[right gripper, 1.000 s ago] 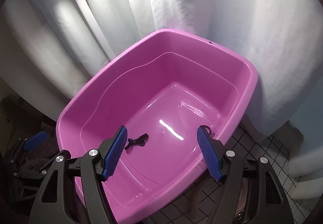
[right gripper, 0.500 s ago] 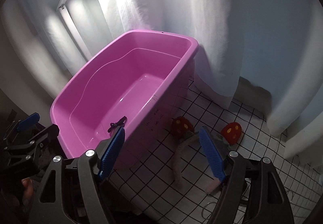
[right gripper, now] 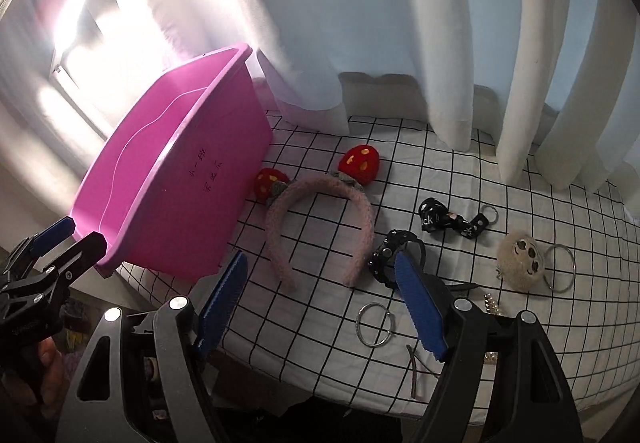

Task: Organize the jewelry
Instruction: 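Withdraw both tools from the tub back over the table, then grasp the brown hair clip with the left tool while the right tool grasps the pearl hair claw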

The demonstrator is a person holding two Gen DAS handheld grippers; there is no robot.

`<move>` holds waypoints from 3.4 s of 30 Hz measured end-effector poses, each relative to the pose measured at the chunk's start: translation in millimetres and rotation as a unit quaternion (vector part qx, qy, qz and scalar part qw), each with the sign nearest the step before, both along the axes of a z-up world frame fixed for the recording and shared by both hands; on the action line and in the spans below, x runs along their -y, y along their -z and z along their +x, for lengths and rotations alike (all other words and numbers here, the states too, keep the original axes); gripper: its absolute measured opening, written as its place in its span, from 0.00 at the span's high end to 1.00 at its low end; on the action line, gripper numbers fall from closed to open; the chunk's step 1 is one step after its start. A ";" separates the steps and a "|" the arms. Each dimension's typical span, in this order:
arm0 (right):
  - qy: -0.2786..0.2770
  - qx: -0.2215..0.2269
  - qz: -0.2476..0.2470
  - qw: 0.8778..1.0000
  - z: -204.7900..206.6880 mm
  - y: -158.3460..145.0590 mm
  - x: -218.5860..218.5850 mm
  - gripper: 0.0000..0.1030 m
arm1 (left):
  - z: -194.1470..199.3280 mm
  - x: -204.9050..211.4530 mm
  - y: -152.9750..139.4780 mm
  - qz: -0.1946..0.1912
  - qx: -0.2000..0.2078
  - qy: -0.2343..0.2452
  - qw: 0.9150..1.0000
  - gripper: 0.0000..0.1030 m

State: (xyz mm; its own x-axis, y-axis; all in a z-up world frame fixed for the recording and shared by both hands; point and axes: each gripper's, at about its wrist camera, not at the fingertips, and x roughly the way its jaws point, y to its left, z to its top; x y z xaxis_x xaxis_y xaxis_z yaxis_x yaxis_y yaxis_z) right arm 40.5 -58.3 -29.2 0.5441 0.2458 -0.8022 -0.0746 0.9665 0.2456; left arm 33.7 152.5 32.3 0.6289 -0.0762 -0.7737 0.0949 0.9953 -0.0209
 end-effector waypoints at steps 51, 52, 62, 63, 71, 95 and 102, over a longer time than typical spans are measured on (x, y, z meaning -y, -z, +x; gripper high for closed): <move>-0.039 0.033 -0.014 0.999 -109.8 139.0 203.4 0.29 | -113.9 216.8 168.1 -0.001 -0.045 -0.059 0.997 0.09; -0.046 0.037 -0.017 0.998 -106.5 145.0 203.3 0.29 | -114.3 218.0 173.1 0.000 -0.041 -0.064 0.997 0.09; -0.114 0.075 -0.050 0.989 -87.1 183.6 191.0 0.29 | -104.7 230.3 213.9 -0.001 -0.021 -0.093 0.995 0.09; -0.120 0.078 -0.053 0.988 -85.8 185.3 190.2 0.29 | -104.4 231.5 216.7 0.004 -0.019 -0.094 0.995 0.09; -0.151 0.087 -0.044 0.984 -73.3 189.3 184.6 0.29 | -101.9 233.9 223.5 0.018 0.003 -0.091 0.996 0.08; -0.163 0.085 -0.071 0.980 -52.3 190.2 159.5 0.30 | -91.5 241.2 232.8 0.010 0.044 -0.070 0.997 0.08; -0.161 0.087 -0.065 0.981 -52.8 189.1 160.7 0.42 | -89.4 248.5 232.6 0.010 0.062 -0.053 0.997 0.17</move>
